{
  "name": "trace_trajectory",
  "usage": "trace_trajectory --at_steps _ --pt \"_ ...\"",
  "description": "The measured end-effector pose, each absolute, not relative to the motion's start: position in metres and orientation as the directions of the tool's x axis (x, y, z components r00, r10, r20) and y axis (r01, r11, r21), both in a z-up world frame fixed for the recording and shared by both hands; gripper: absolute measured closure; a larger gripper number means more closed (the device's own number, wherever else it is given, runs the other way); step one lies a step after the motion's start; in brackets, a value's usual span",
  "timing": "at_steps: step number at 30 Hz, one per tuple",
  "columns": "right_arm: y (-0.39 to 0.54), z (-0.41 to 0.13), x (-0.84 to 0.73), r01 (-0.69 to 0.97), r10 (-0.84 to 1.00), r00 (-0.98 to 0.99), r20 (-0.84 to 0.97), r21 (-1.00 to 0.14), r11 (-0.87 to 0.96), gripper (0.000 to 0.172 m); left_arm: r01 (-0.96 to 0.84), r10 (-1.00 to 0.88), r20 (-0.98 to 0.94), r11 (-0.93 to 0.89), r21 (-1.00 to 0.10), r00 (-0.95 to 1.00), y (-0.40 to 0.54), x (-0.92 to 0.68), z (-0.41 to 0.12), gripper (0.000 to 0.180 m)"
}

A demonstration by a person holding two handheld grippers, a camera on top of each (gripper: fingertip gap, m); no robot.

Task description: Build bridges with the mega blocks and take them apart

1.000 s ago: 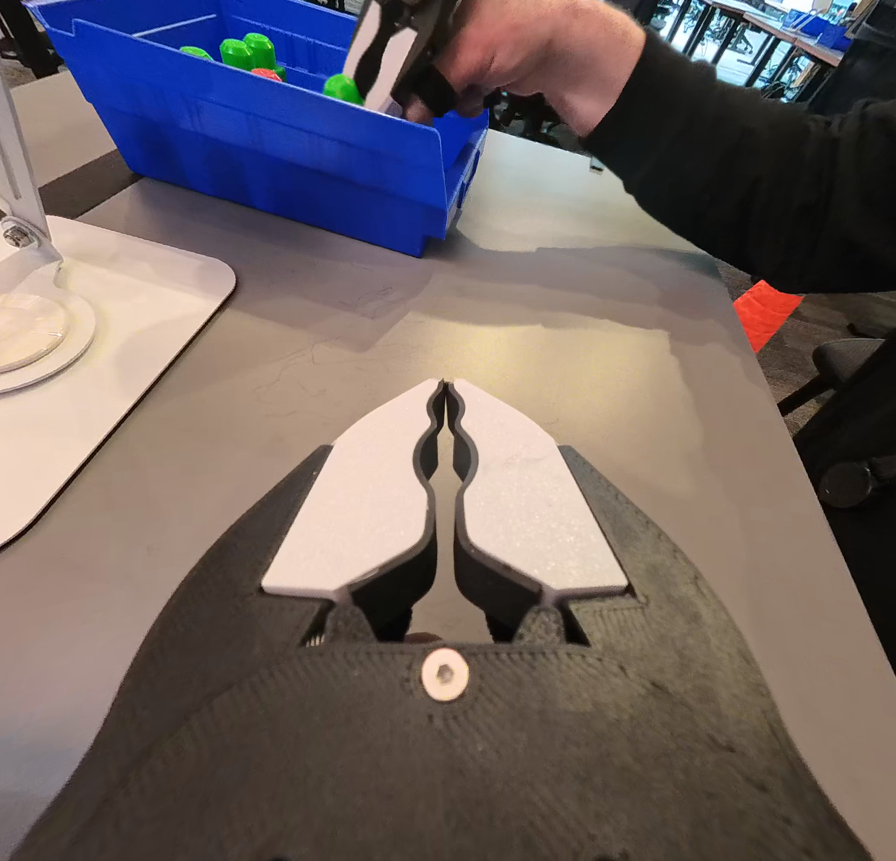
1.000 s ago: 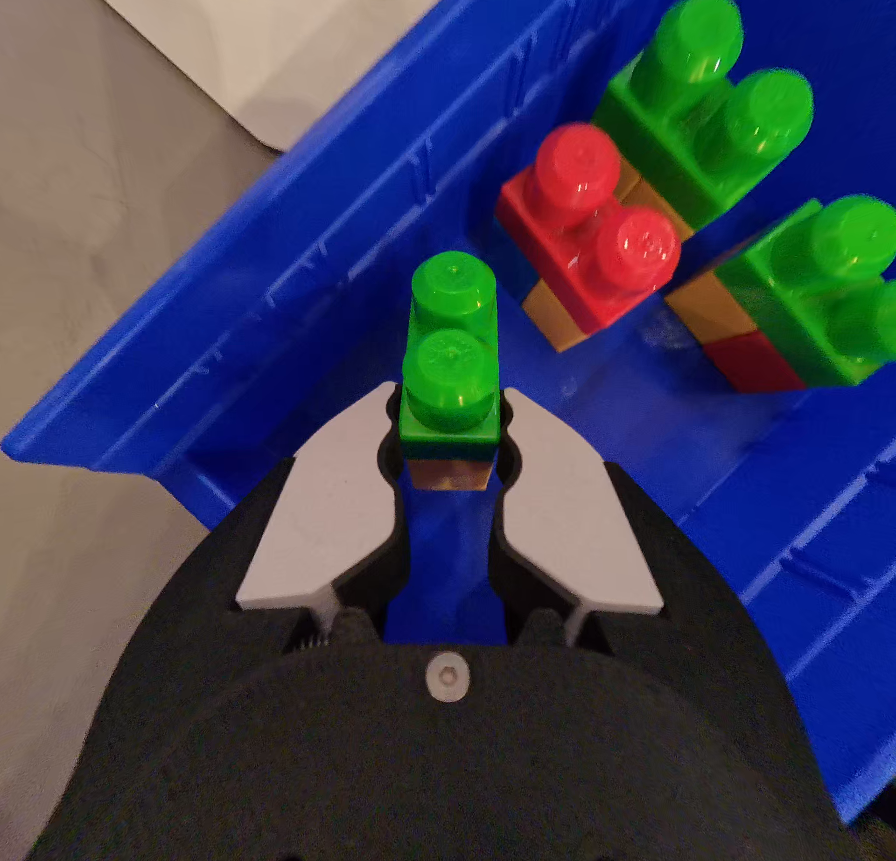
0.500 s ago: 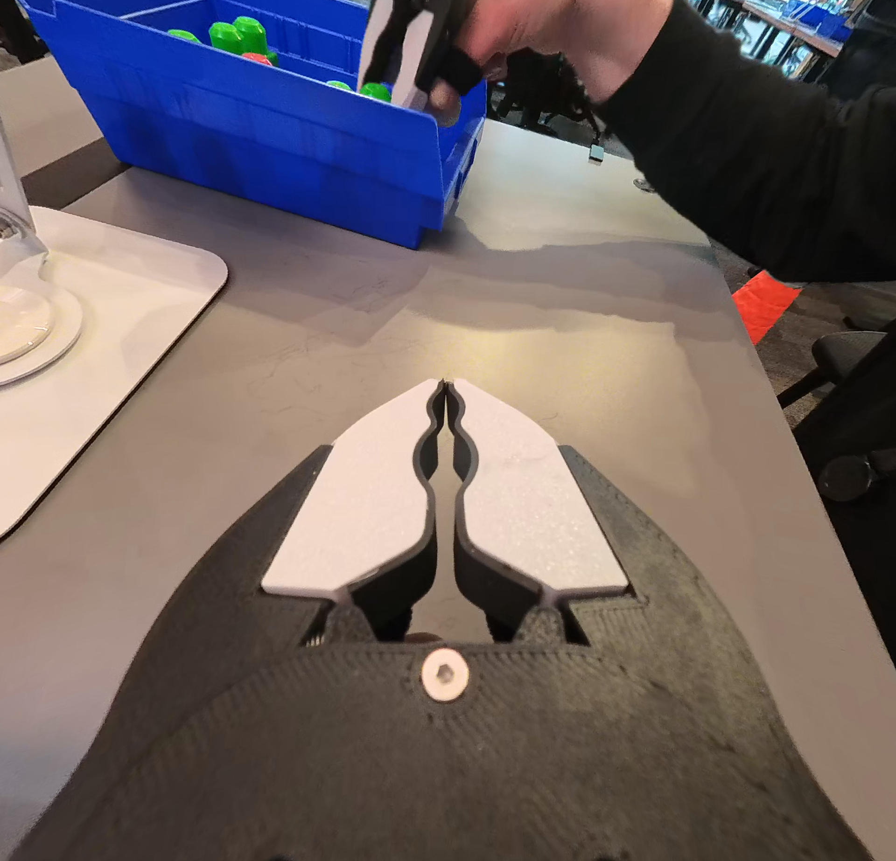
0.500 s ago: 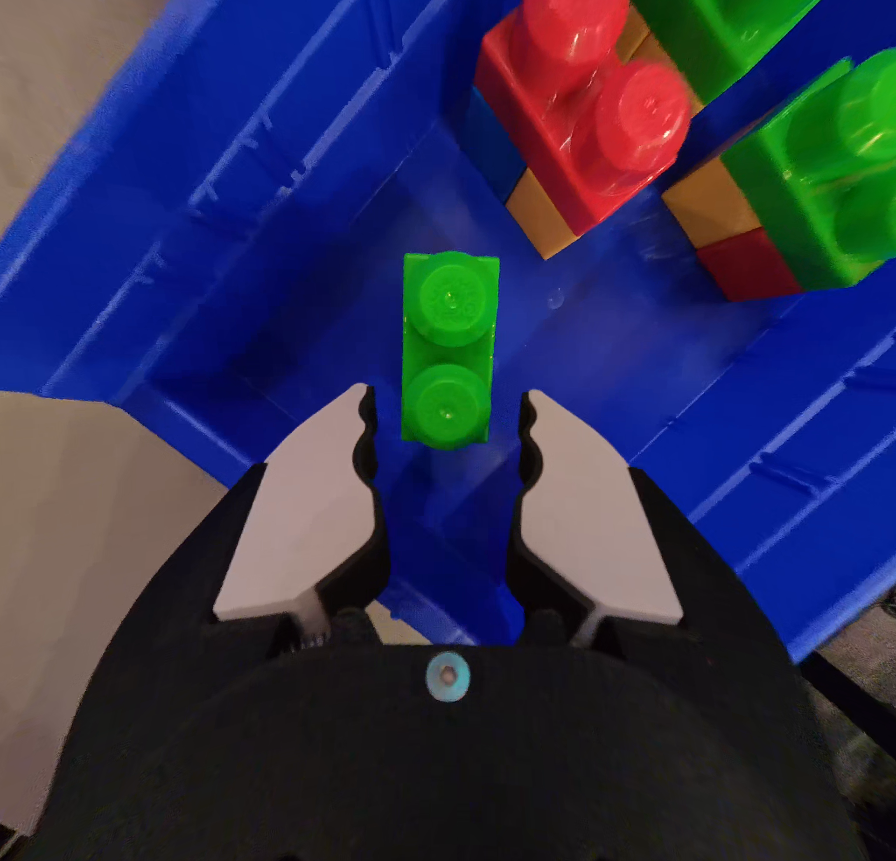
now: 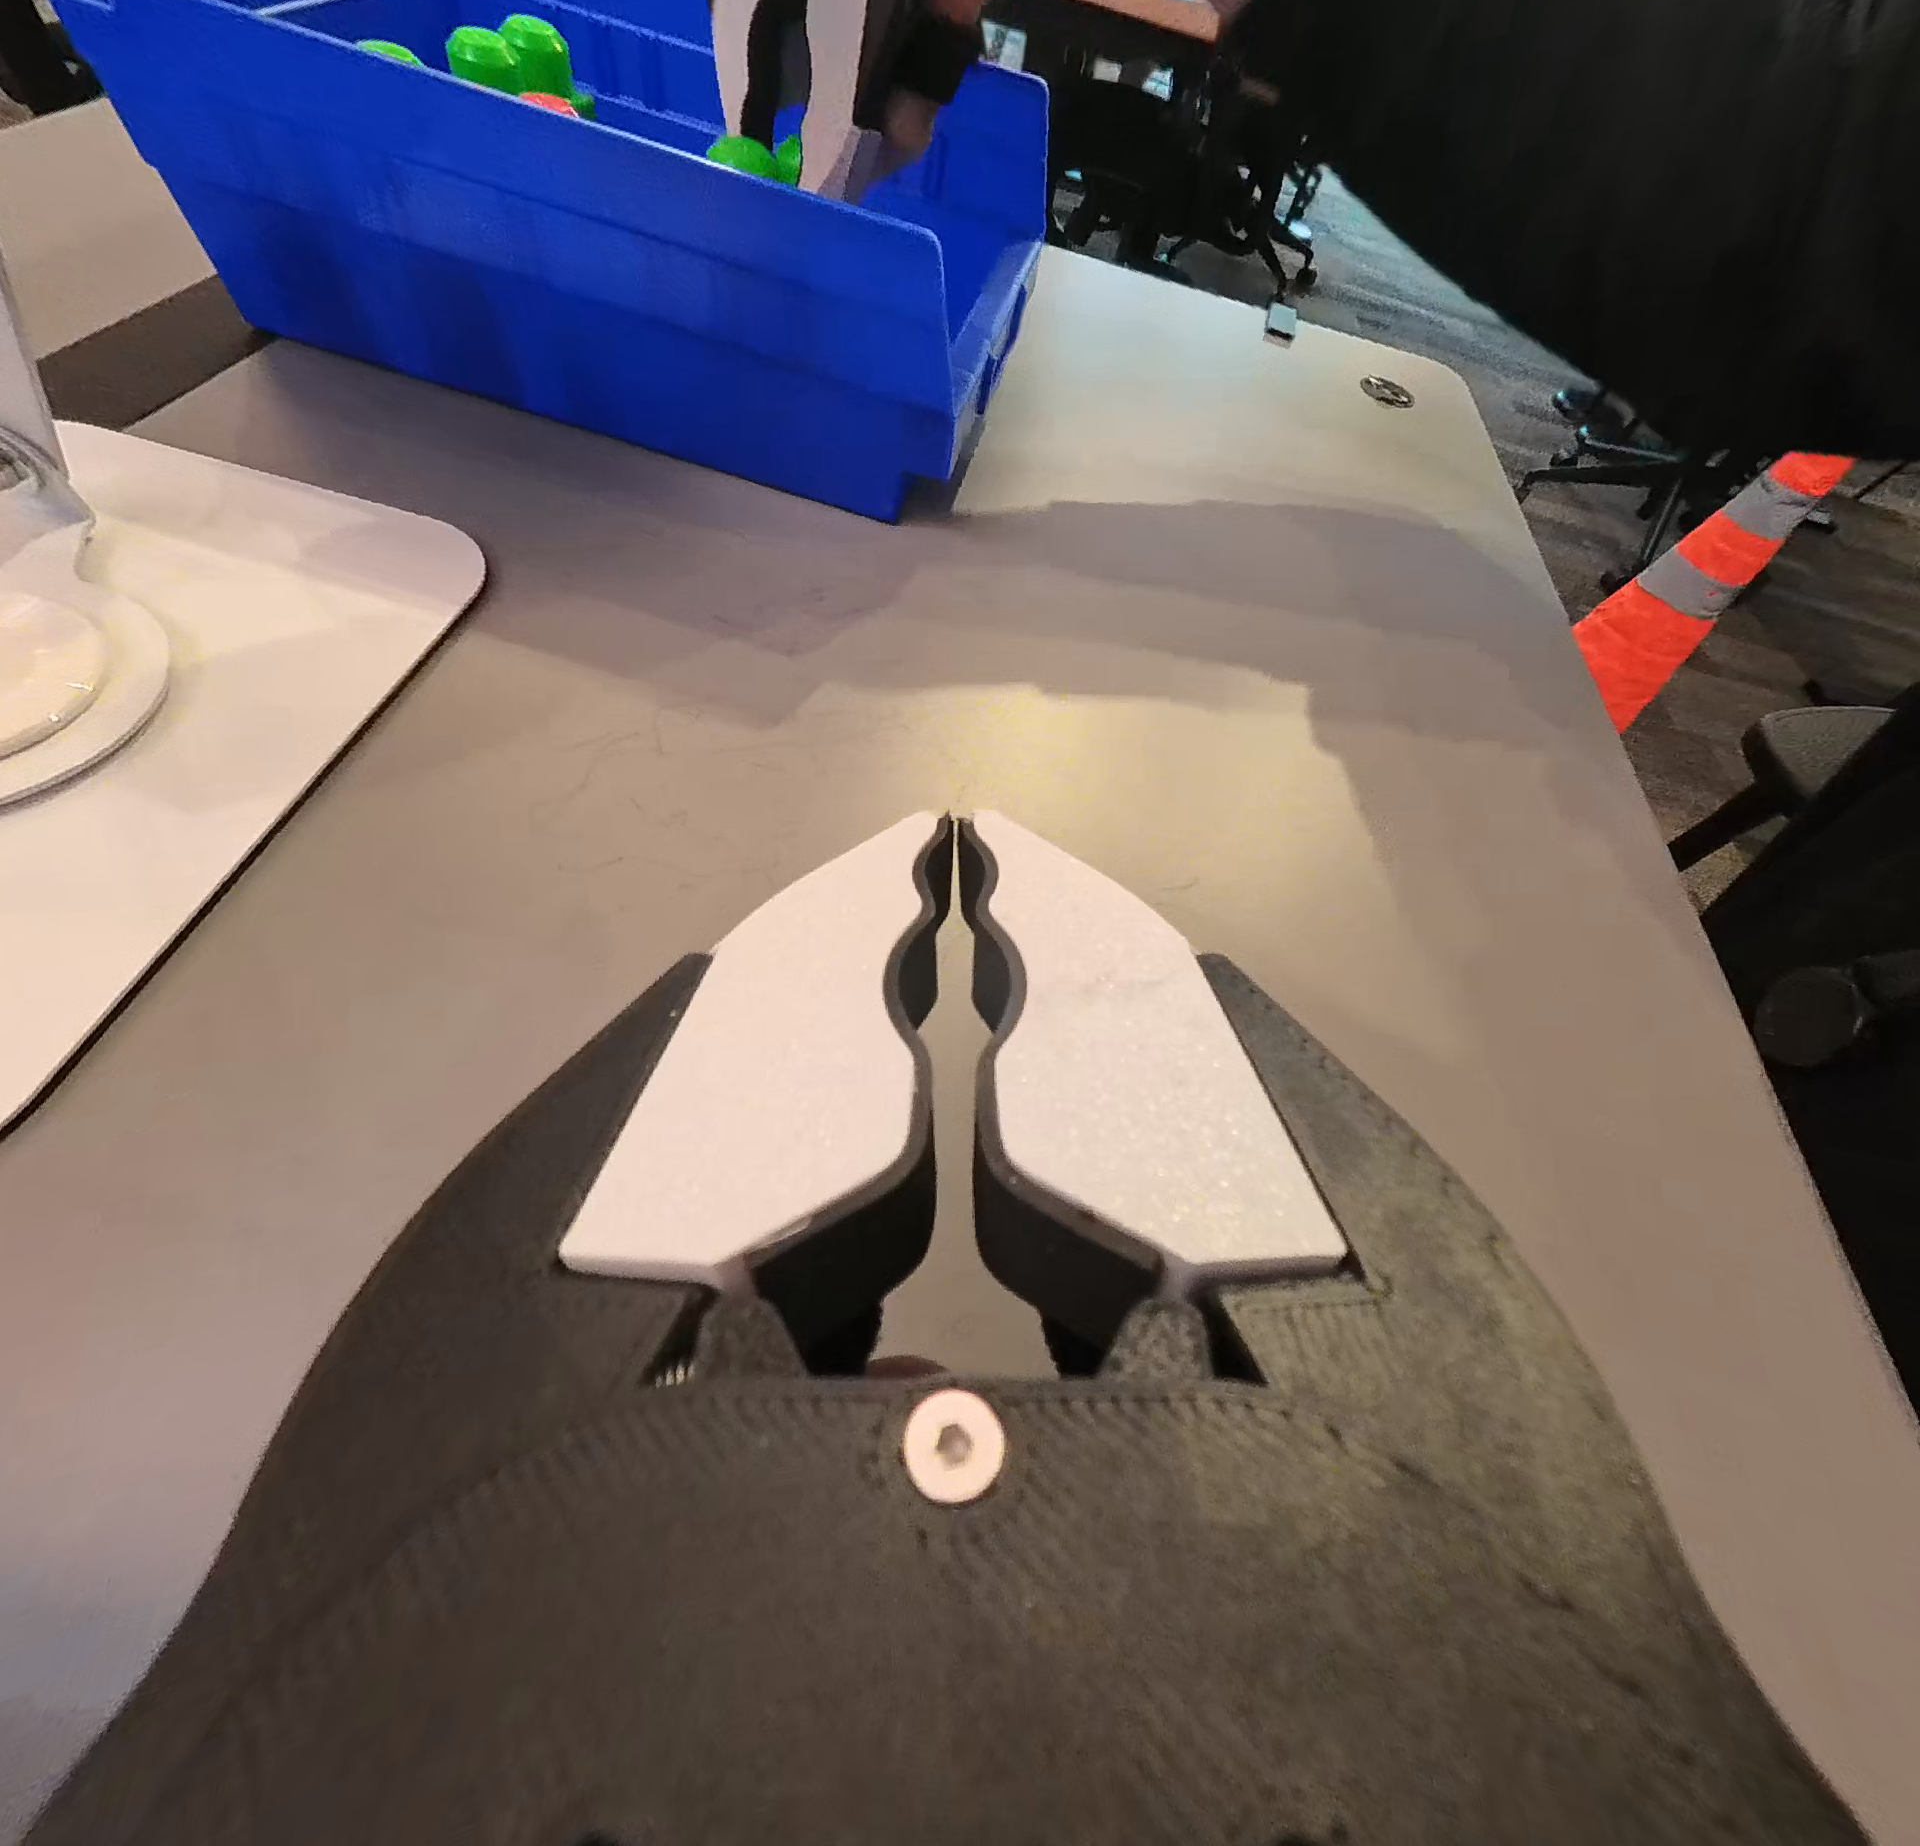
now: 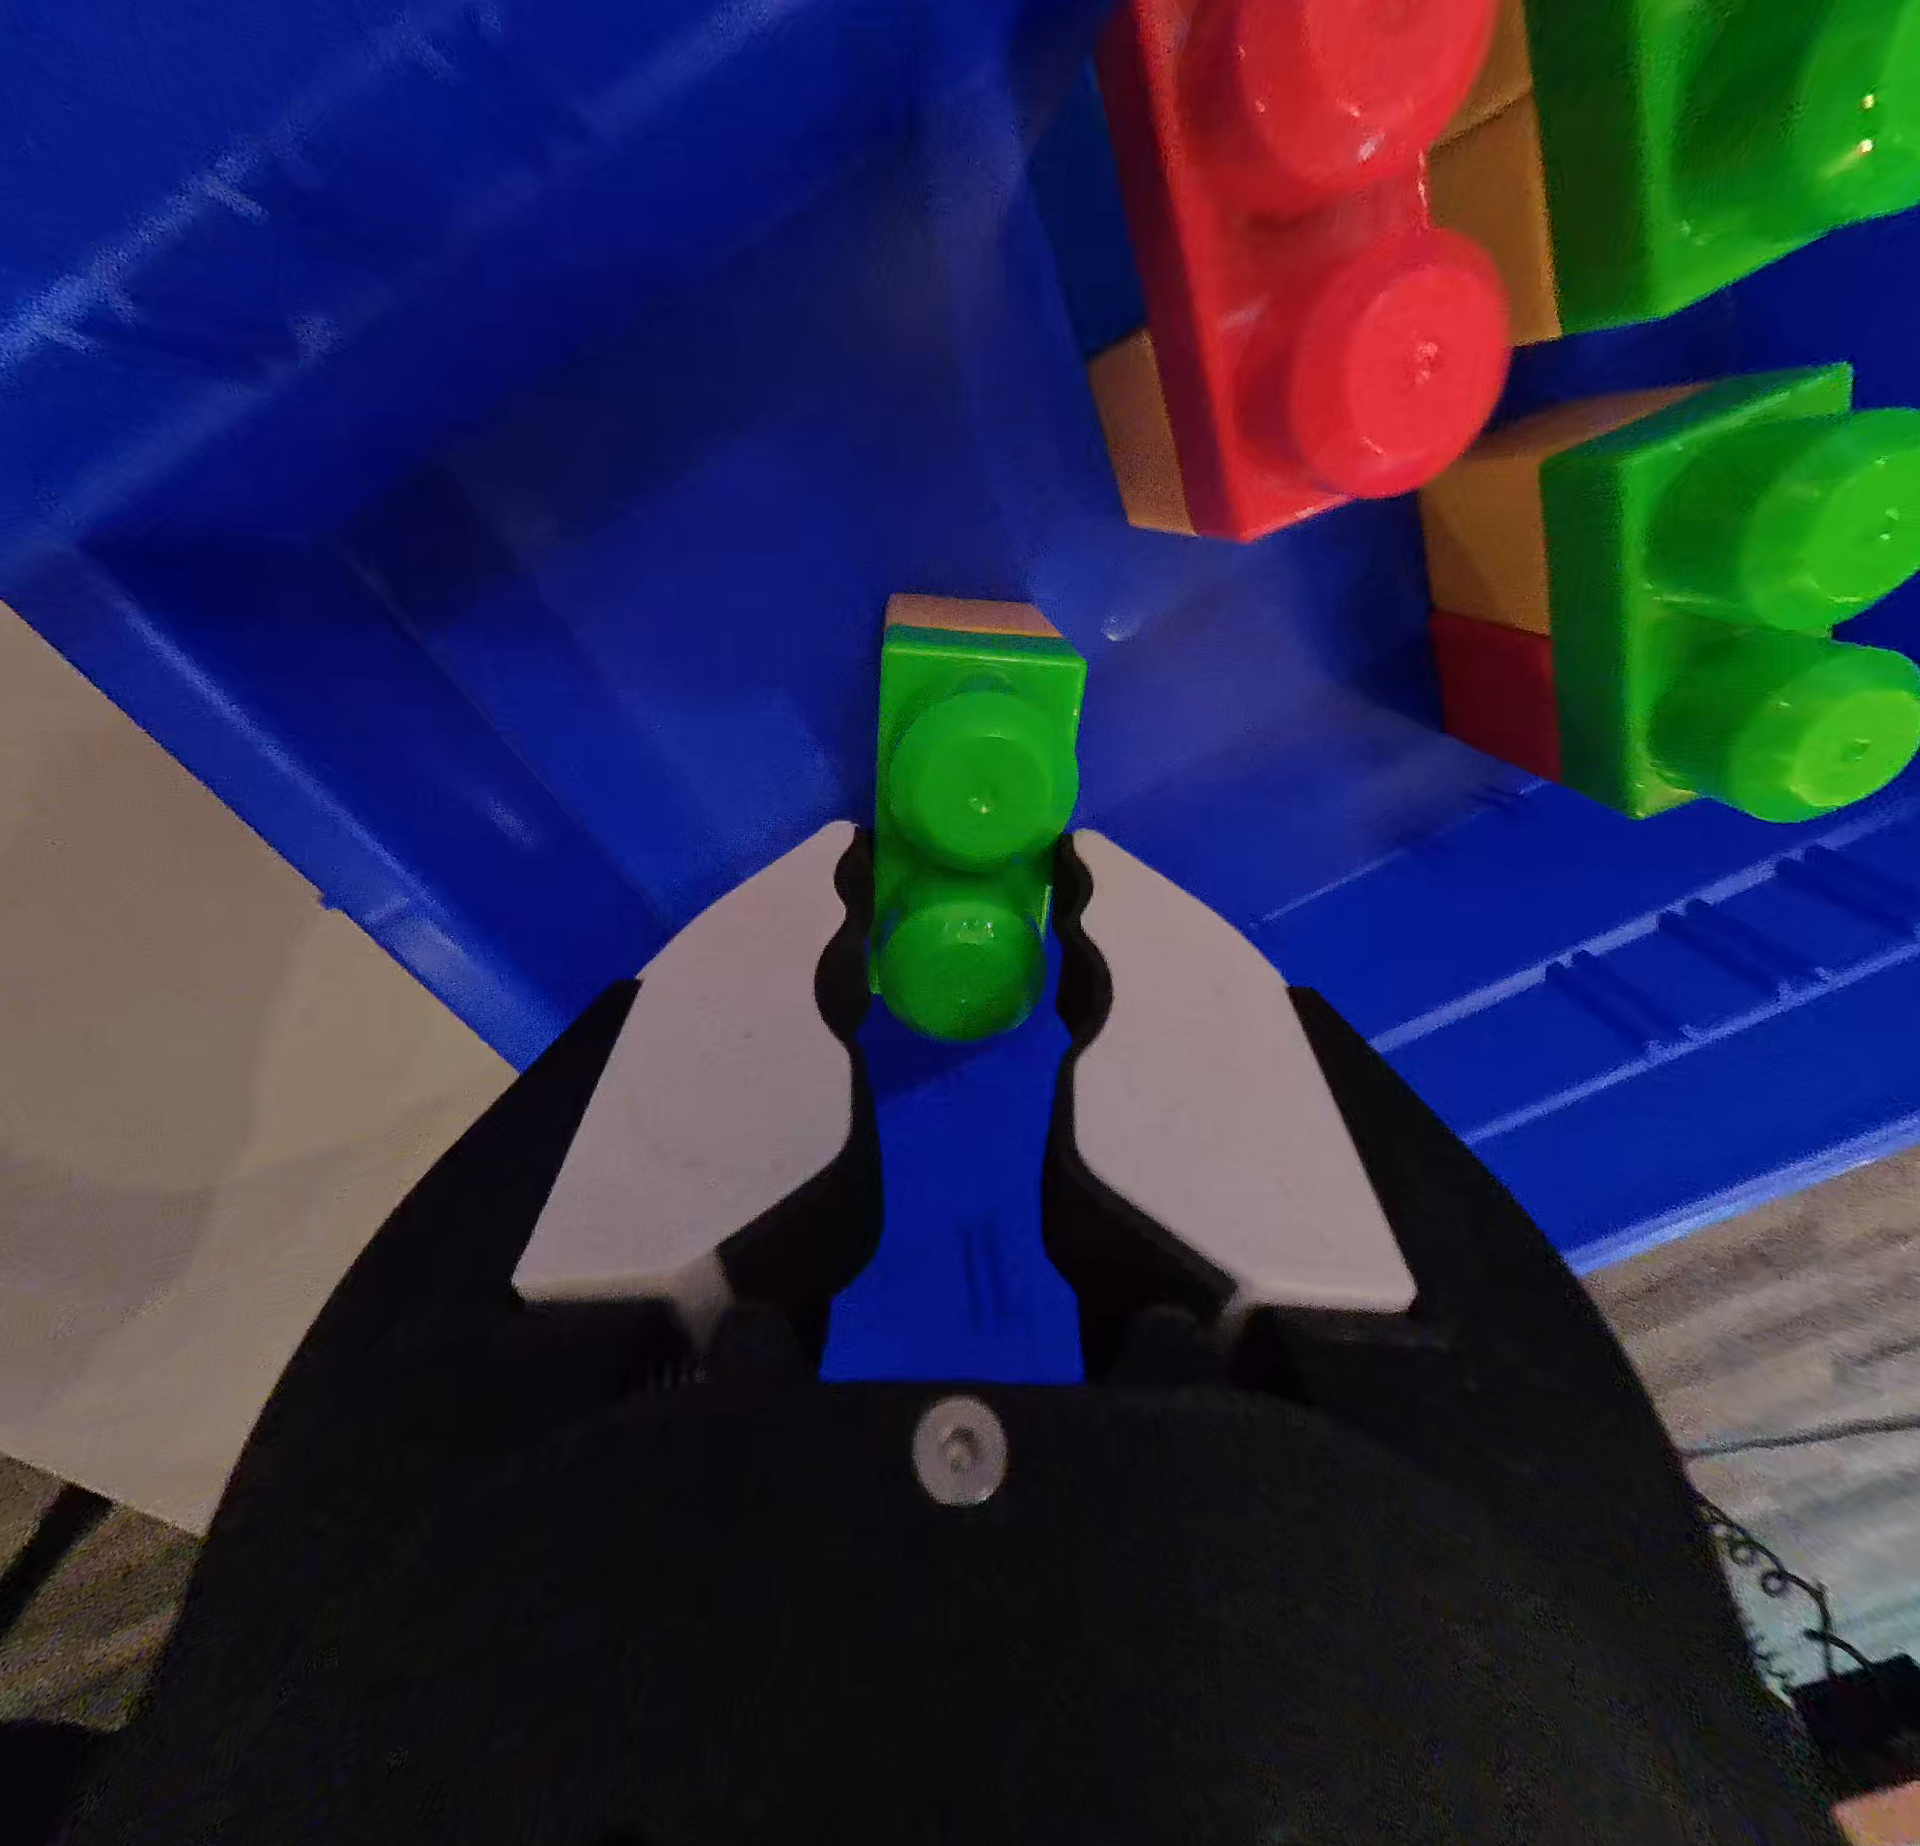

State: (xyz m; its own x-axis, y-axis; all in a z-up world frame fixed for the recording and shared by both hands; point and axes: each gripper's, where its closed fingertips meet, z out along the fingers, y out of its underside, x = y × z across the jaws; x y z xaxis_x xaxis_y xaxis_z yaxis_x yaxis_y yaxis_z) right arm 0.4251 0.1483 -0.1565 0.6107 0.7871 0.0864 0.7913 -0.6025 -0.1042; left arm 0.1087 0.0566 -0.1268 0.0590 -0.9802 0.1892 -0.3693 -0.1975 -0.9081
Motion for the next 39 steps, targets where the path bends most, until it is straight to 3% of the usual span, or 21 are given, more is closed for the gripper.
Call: trace_trajectory --at_steps 9,17,24,28,33,36,37,39 --pt "0.178 -0.155 0.468 0.924 0.914 0.362 0.183 0.059 -0.378 0.138 -0.378 -0.980 0.189 -0.199 -0.904 0.063 0.057 0.109 -0.130 0.180" --pt "0.203 -0.155 0.465 0.977 0.968 0.197 0.156 0.055 -0.207 0.138 -0.383 -0.978 0.198 -0.209 -0.900 0.069 0.060 0.110 -0.135 0.180" --pt "0.206 -0.156 0.465 0.981 0.977 0.168 0.128 0.080 -0.179 0.137 -0.384 -0.975 0.212 -0.222 -0.896 0.070 0.062 0.110 -0.139 0.179" --pt "0.209 -0.150 0.468 0.974 0.965 0.211 0.154 0.048 -0.220 0.113 -0.386 -0.974 0.218 -0.227 -0.894 0.068 0.062 0.111 -0.140 0.176" --pt "0.203 -0.118 0.461 0.972 0.940 0.233 0.248 -0.047 -0.229 0.118 -0.389 -0.975 0.212 -0.221 -0.894 0.068 0.061 0.112 -0.140 0.171" --pt "0.188 -0.084 0.443 0.964 0.908 0.248 0.337 -0.175 -0.199 0.135 -0.379 -0.978 0.195 -0.208 -0.902 0.073 0.059 0.111 -0.135 0.167" --pt "0.179 -0.072 0.433 0.961 0.897 0.245 0.368 -0.215 -0.175 0.150 -0.379 -0.980 0.186 -0.201 -0.903 0.075 0.058 0.110 -0.133 0.166" --pt "0.152 -0.054 0.407 0.947 0.896 0.225 0.384 -0.301 -0.108 0.161 -0.383 -0.984 0.163 -0.180 -0.906 0.077 0.055 0.107 -0.128 0.172"
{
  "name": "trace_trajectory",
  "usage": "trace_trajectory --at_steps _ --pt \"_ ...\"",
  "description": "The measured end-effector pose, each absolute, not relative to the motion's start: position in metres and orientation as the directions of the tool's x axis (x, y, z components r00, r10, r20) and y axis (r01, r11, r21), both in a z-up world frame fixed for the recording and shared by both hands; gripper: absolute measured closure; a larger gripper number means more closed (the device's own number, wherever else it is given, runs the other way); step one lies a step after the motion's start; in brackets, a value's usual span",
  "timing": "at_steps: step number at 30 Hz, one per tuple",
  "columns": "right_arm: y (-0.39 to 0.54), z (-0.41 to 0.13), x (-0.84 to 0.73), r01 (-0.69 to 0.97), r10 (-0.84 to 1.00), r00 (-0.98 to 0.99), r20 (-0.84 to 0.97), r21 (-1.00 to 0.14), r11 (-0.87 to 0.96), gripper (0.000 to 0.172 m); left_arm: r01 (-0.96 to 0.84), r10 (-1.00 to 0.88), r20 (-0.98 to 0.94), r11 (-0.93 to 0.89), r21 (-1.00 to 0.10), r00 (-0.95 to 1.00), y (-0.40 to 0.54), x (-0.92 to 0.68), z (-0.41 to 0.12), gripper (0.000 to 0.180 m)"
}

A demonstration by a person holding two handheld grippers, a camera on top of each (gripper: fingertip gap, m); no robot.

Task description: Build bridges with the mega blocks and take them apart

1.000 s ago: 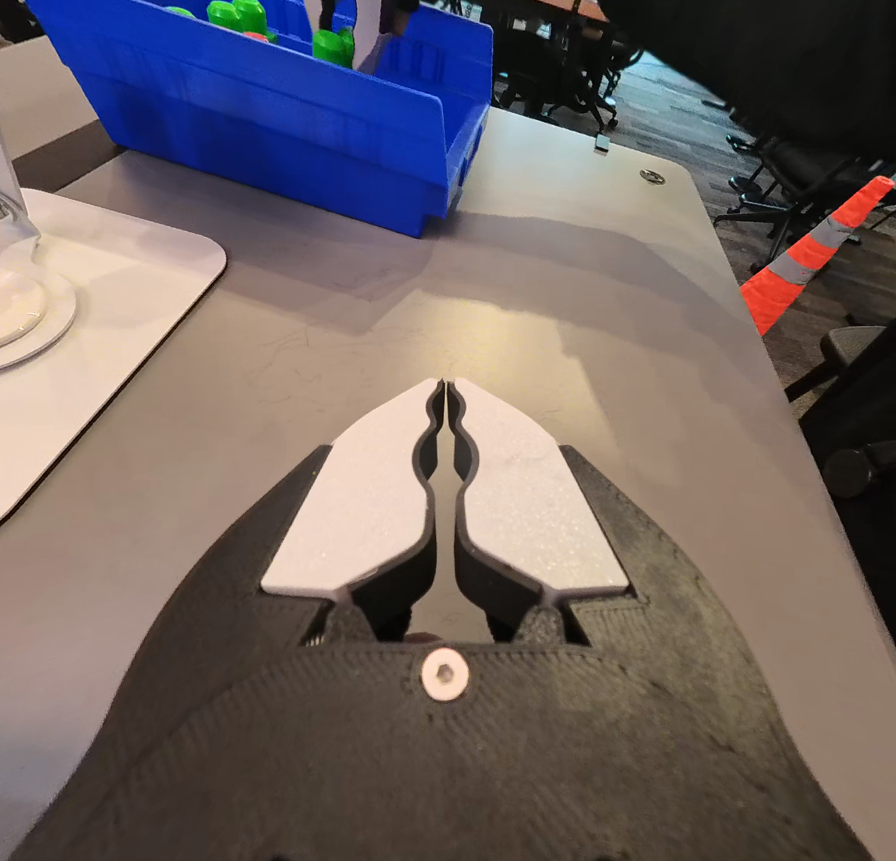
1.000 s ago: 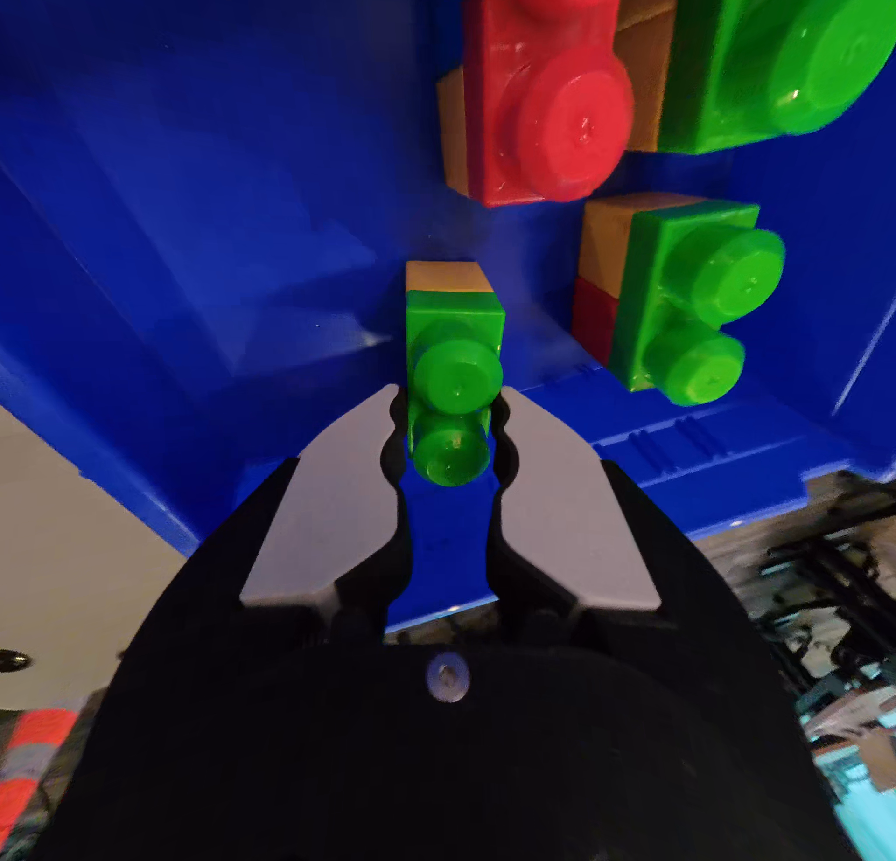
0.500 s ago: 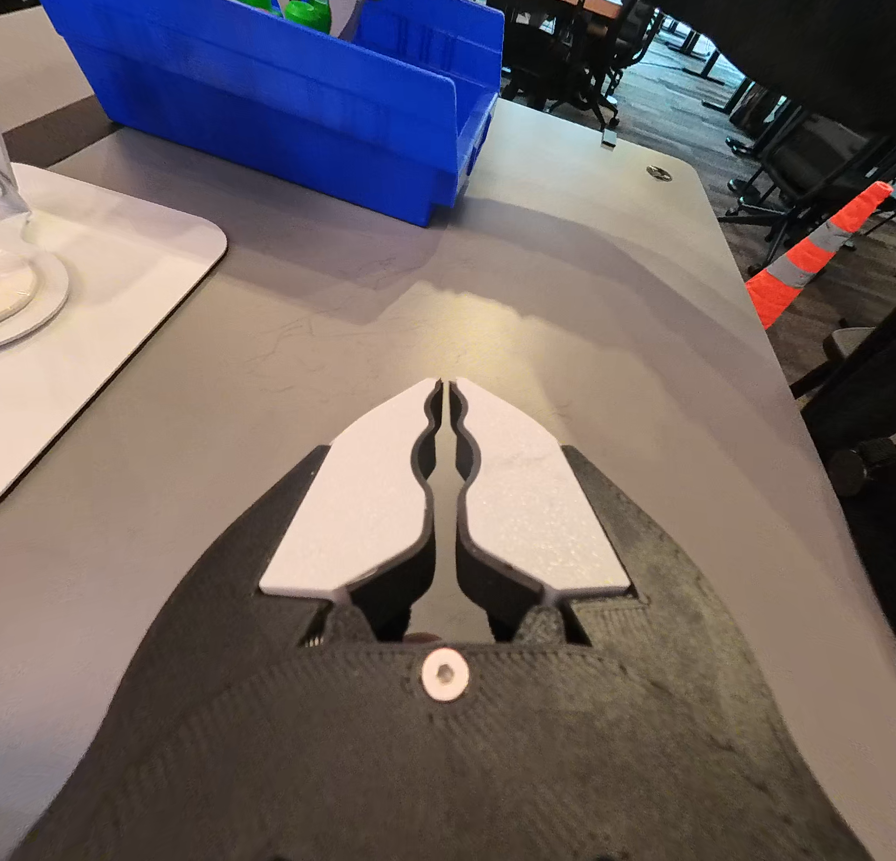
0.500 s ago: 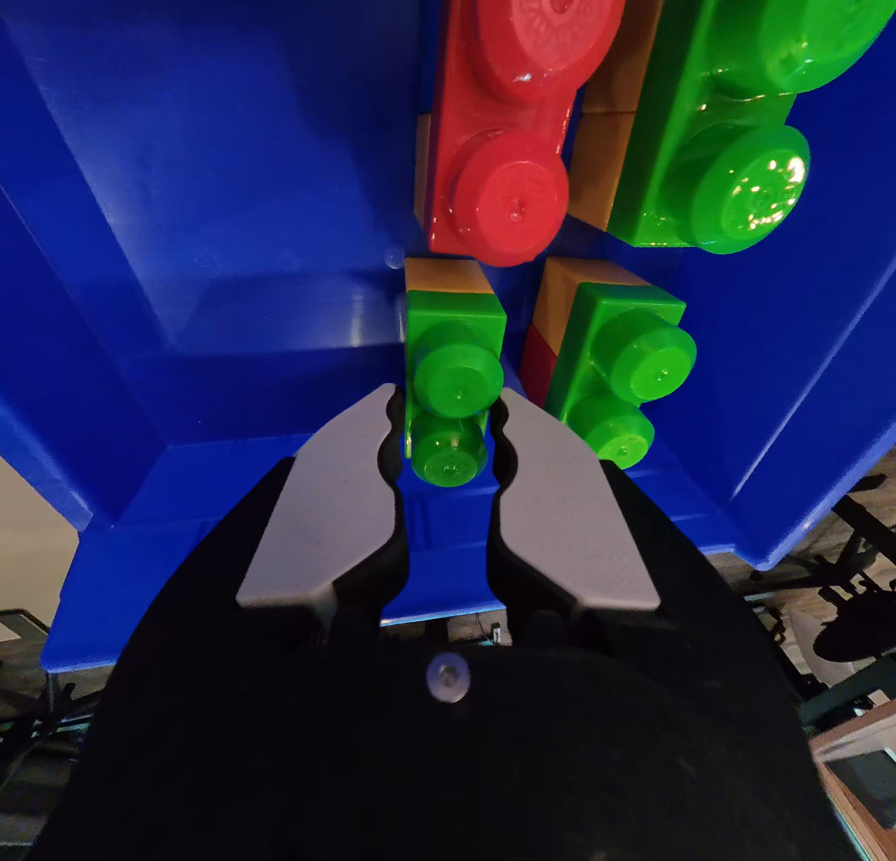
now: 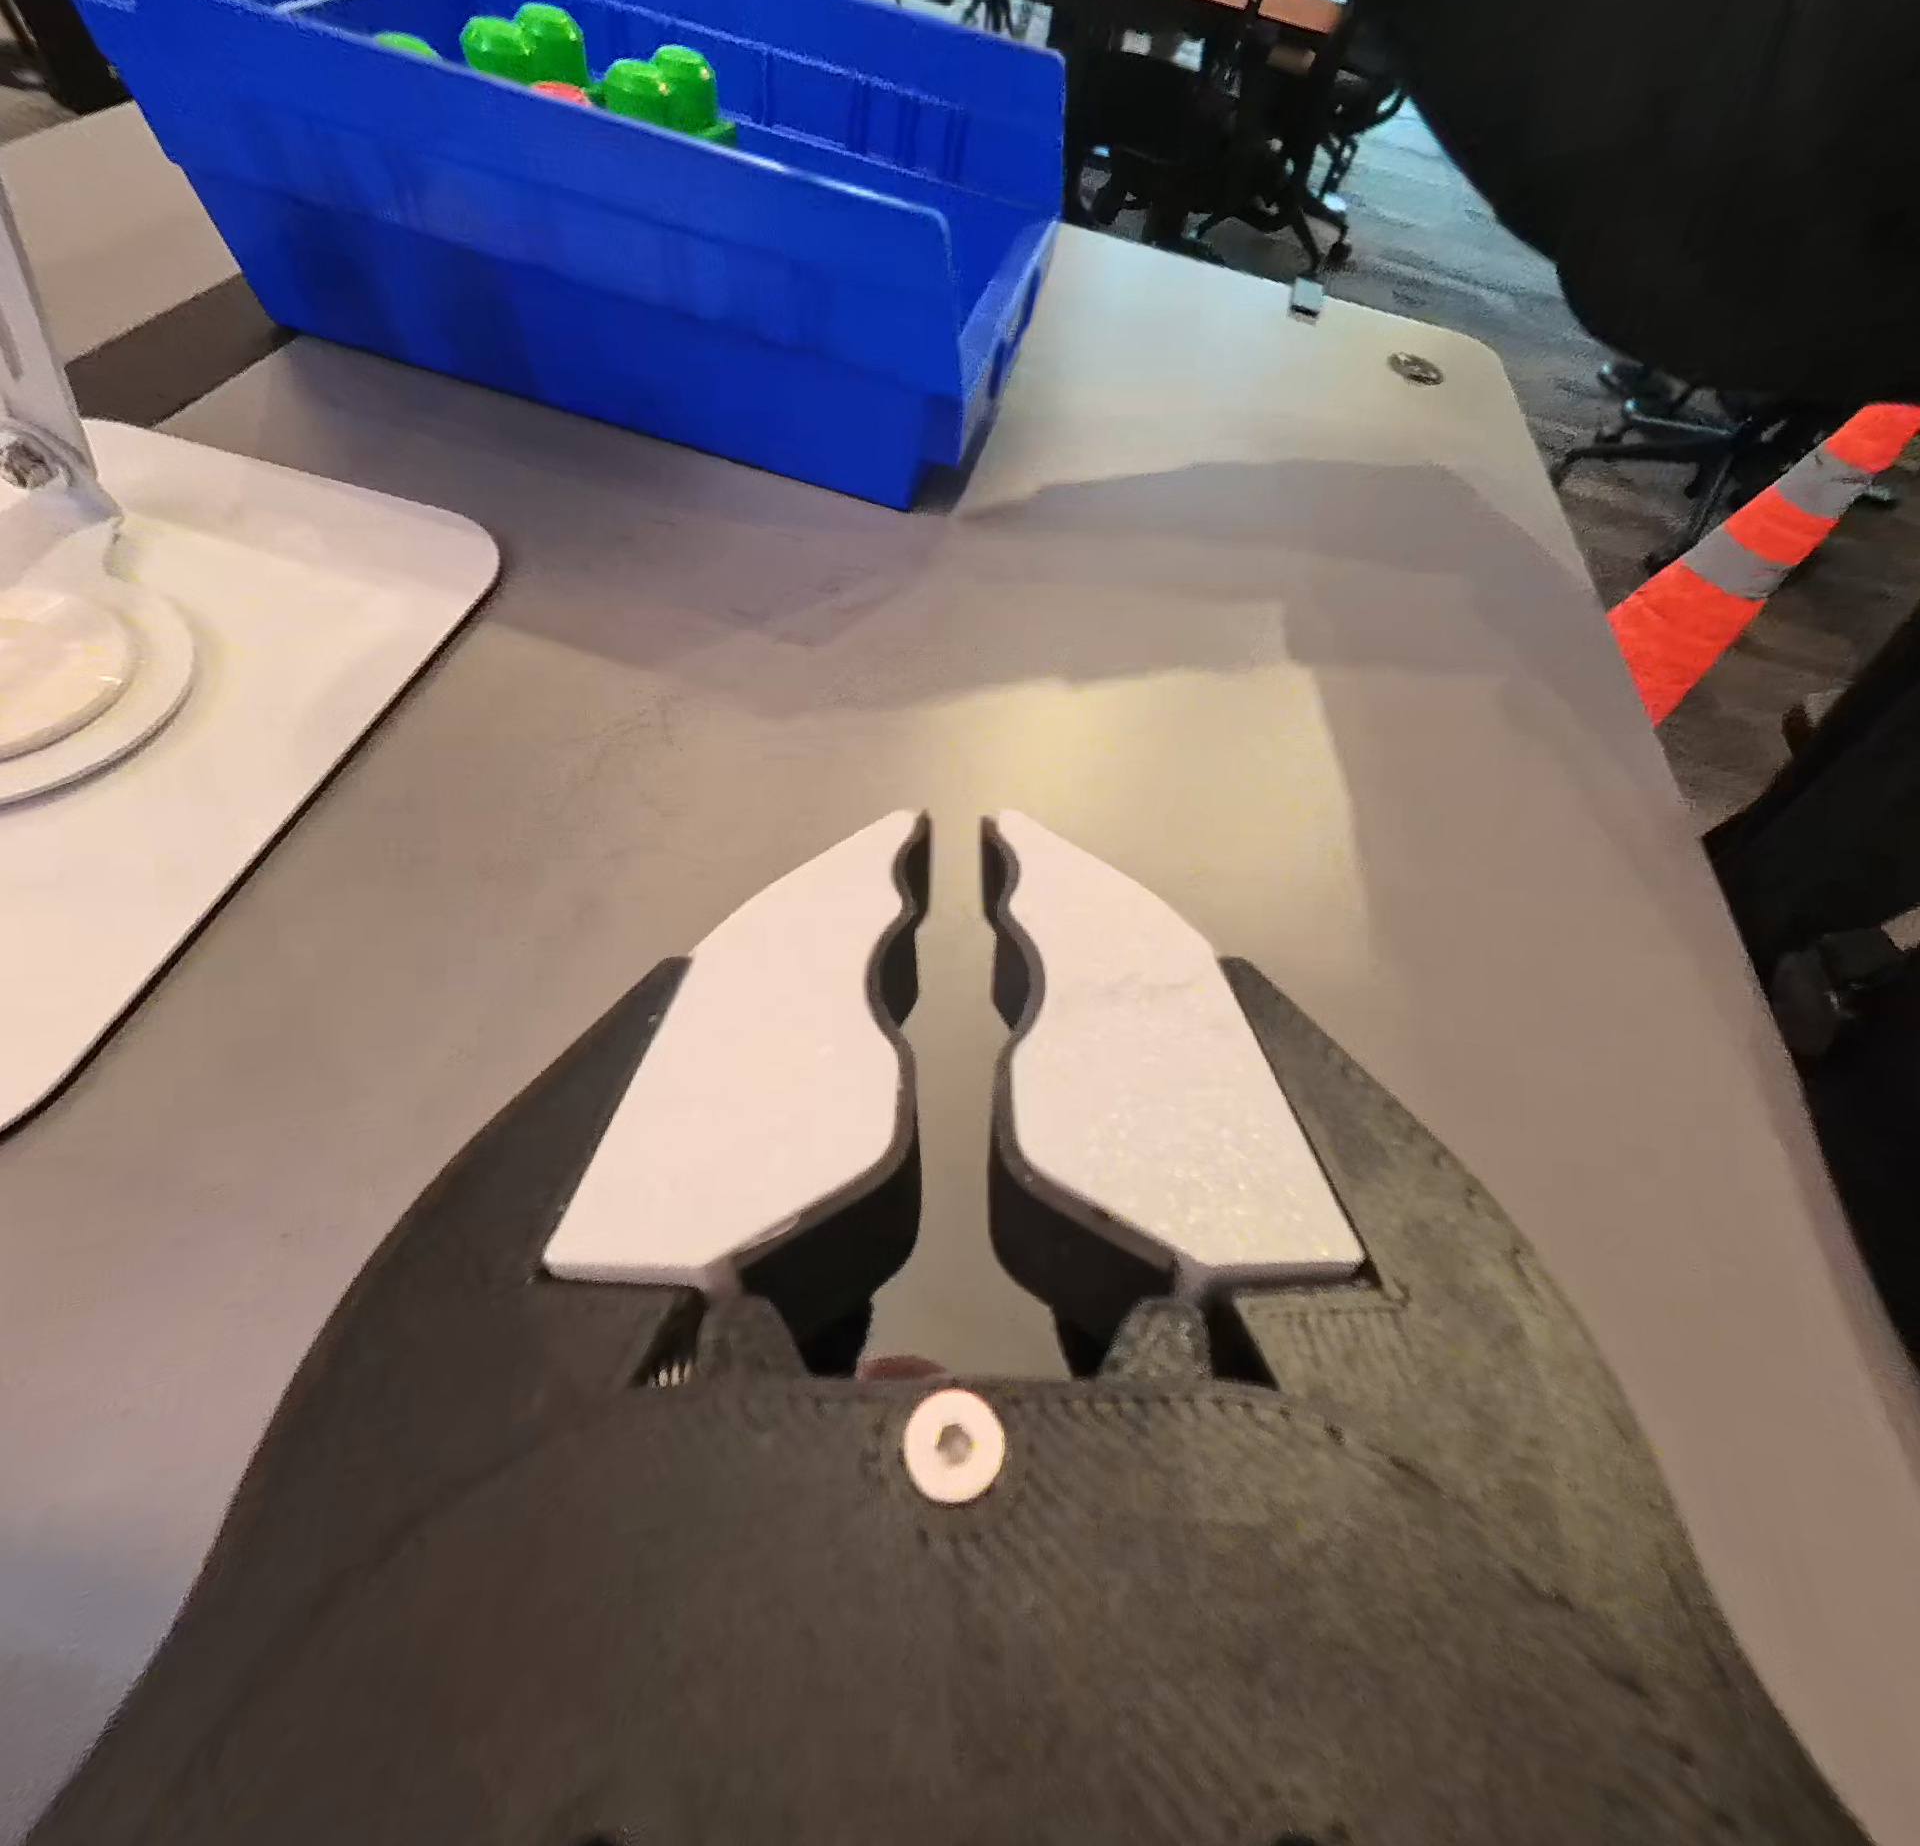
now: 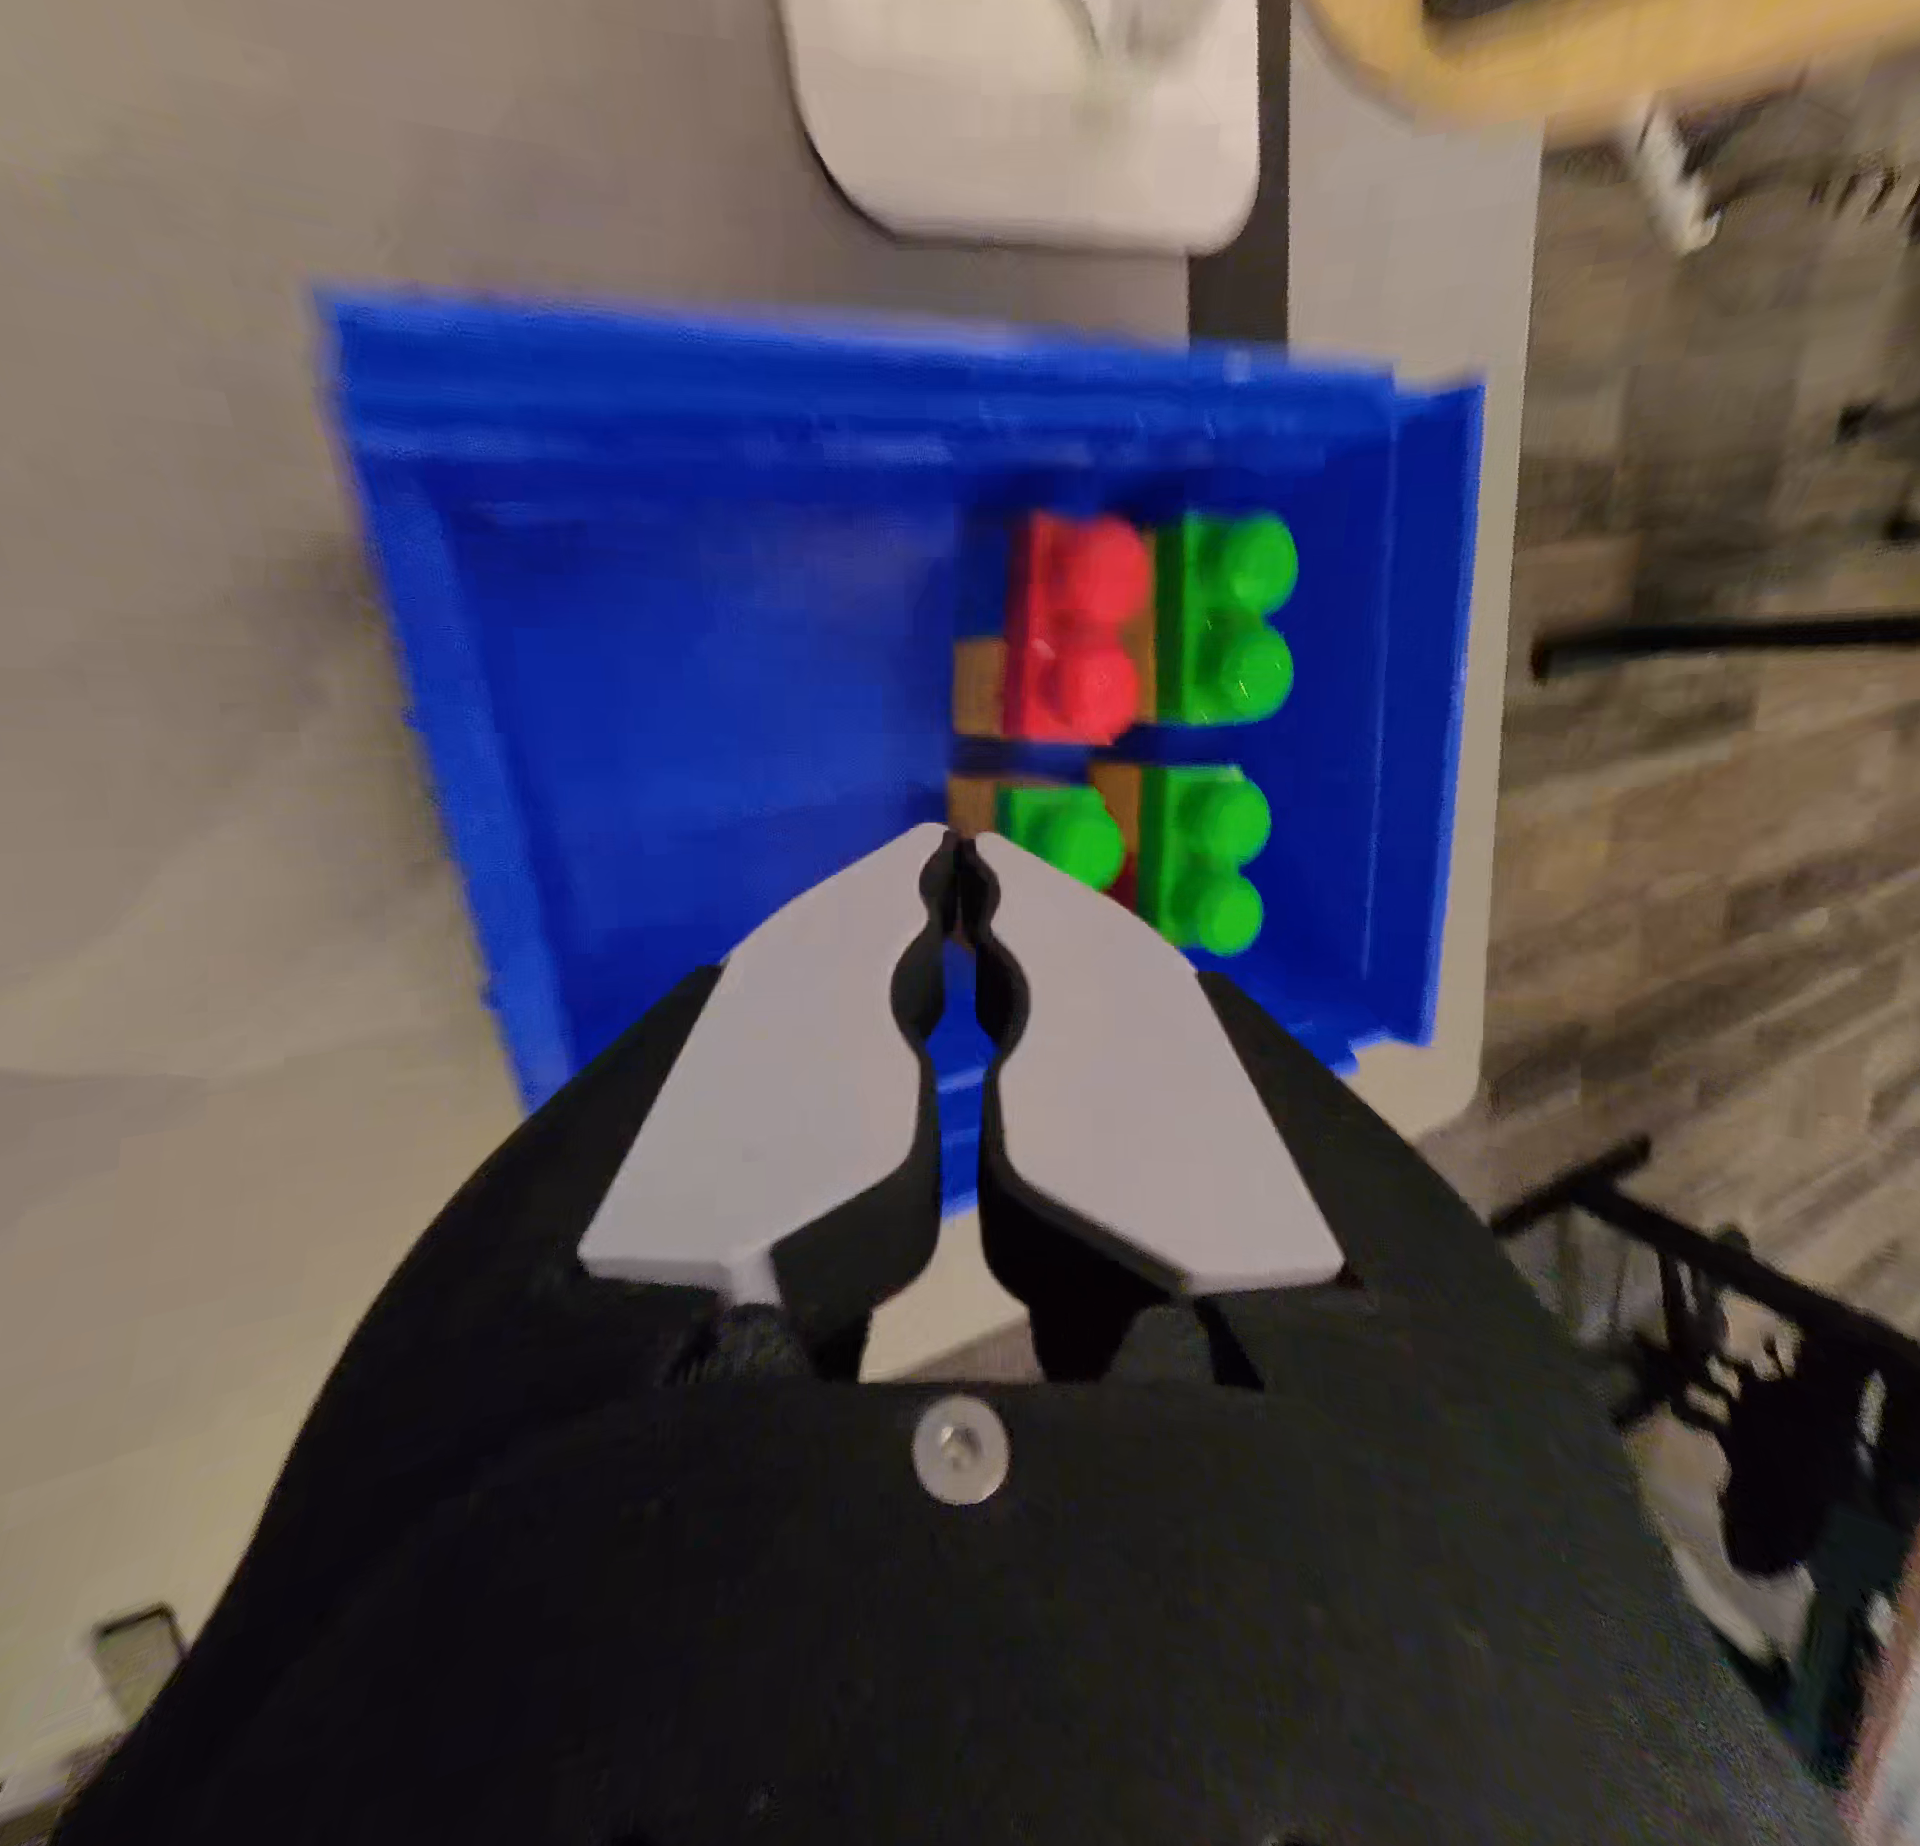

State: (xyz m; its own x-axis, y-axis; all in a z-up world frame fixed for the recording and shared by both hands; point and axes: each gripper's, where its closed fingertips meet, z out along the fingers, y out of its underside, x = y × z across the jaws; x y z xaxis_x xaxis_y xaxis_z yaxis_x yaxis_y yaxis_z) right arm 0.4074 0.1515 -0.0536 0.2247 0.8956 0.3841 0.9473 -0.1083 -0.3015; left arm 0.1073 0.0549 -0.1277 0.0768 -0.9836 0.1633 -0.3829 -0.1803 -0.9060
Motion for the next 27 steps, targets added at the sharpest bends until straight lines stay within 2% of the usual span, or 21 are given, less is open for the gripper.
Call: trace_trajectory --at_steps 1,2,10,14,16,19,21,23,27 --pt "0.136 -0.047 0.392 0.935 0.899 0.217 0.379 -0.345 -0.080 0.167 -0.385 -0.986 0.154 -0.164 -0.908 0.056 0.050 0.106 -0.124 0.180" --pt "0.120 -0.044 0.378 0.928 0.903 0.203 0.379 -0.369 -0.054 0.172 -0.394 -0.989 0.144 -0.149 -0.907 0.043 0.046 0.104 -0.121 0.180" --pt "0.020 -0.051 0.237 0.762 0.940 0.078 0.333 -0.628 0.159 0.172 -0.481 -0.976 -0.067 -0.043 -0.876 0.208 0.059 0.048 -0.095 0.180" --pt "0.003 -0.060 0.175 0.565 0.969 0.079 0.234 -0.812 0.150 0.172 -0.457 -0.914 -0.171 -0.018 -0.889 0.369 0.098 -0.006 -0.053 0.177" --pt "0.009 -0.072 0.153 0.497 0.971 0.115 0.207 -0.859 0.125 0.172 -0.484 -0.881 -0.238 0.011 -0.875 0.409 0.123 -0.028 -0.036 0.175" --pt "0.018 -0.096 0.130 0.426 0.977 0.144 0.155 -0.901 0.080 0.172 -0.597 -0.856 -0.288 -0.031 -0.801 0.430 0.171 -0.056 -0.040 0.162" --pt "0.019 -0.117 0.121 0.443 0.981 0.133 0.143 -0.894 0.070 0.172 -0.682 -0.850 -0.324 -0.055 -0.729 0.415 0.203 -0.068 -0.054 0.158" --pt "0.022 -0.133 0.122 0.493 0.975 0.128 0.182 -0.865 0.096 0.172 -0.779 -0.859 -0.377 -0.039 -0.626 0.346 0.231 -0.077 -0.078 0.153" --pt "0.019 -0.139 0.120 0.446 0.987 0.108 0.120 -0.893 0.060 0.172 -0.902 -0.898 -0.376 -0.050 -0.428 0.228 0.271 -0.088 -0.131 0.145"
